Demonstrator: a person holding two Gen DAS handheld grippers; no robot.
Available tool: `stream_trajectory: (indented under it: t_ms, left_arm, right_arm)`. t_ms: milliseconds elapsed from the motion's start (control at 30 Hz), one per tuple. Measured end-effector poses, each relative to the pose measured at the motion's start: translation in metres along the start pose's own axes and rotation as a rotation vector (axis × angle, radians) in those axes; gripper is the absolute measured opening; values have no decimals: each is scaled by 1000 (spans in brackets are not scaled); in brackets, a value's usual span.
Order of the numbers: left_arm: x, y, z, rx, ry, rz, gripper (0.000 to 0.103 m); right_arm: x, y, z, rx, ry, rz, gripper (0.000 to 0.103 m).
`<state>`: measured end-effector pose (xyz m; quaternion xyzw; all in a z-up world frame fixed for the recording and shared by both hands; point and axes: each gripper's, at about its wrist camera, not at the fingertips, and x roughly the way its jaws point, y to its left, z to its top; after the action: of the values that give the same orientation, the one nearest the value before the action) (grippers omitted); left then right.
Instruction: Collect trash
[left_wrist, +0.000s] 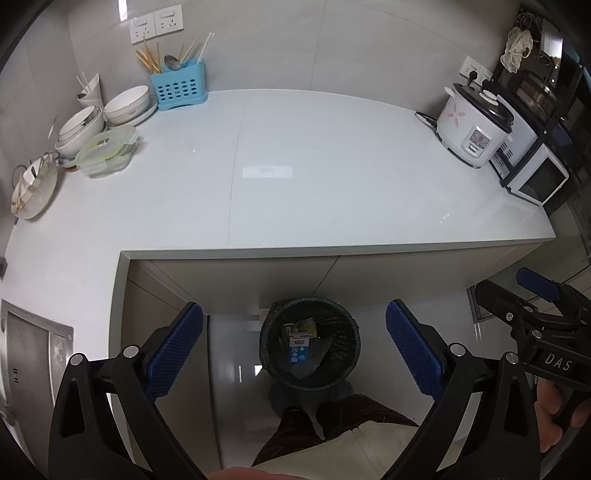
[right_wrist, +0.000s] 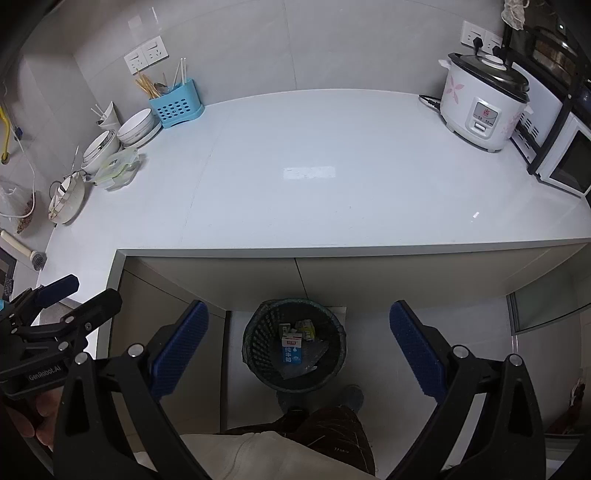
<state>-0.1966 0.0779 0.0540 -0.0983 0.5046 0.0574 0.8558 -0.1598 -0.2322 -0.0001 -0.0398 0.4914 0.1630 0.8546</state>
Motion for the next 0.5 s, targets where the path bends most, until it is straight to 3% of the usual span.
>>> stream_trajectory:
  t_ms: [500]
  left_arm:
    - [3,0,1,11,1,-17,97]
  right_arm:
    - [2,0,2,0,3,-1,94]
